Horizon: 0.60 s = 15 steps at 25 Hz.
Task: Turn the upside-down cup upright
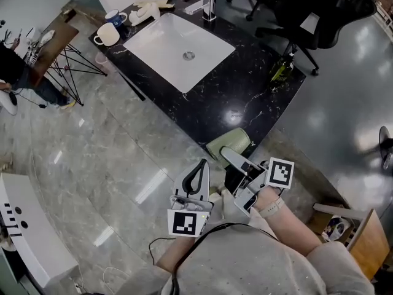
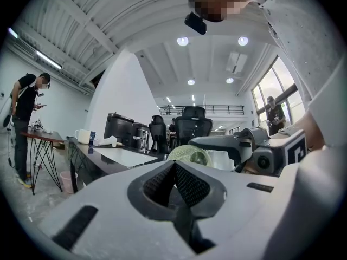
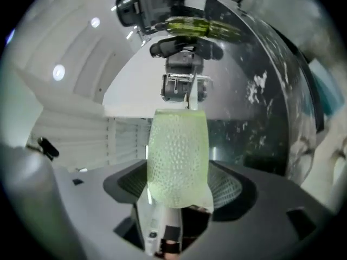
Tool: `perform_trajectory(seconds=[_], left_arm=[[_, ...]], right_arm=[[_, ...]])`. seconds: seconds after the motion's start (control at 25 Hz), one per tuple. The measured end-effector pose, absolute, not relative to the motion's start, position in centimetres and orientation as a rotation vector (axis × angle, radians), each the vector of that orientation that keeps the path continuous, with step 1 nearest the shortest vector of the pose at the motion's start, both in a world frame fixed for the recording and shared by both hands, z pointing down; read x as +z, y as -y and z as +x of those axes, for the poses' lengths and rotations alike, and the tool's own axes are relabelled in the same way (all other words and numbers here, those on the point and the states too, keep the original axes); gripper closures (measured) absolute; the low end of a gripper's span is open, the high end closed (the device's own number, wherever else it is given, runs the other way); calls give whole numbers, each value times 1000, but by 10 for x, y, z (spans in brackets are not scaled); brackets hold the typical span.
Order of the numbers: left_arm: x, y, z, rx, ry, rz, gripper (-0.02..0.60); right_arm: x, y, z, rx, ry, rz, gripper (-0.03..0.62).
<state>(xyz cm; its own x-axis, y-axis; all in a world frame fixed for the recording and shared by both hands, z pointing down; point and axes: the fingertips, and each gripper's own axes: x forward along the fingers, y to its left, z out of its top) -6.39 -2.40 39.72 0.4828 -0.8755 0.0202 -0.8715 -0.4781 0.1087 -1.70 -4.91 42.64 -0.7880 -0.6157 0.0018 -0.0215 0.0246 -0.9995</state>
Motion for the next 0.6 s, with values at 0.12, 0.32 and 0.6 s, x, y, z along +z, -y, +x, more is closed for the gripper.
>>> perform_trajectory(seconds=[0.12, 0.32, 0.6], left_arm=[[393, 25, -70, -58, 1571, 2608, 574], [390, 23, -74, -36, 1586, 2618, 574], [392, 23, -77, -16, 1611, 2596, 574]], right_arm=[[423, 49, -23, -1930, -1580, -430, 259], [420, 48, -28, -1991, -1274, -163, 260], [422, 52, -34, -2018, -994, 70, 259]])
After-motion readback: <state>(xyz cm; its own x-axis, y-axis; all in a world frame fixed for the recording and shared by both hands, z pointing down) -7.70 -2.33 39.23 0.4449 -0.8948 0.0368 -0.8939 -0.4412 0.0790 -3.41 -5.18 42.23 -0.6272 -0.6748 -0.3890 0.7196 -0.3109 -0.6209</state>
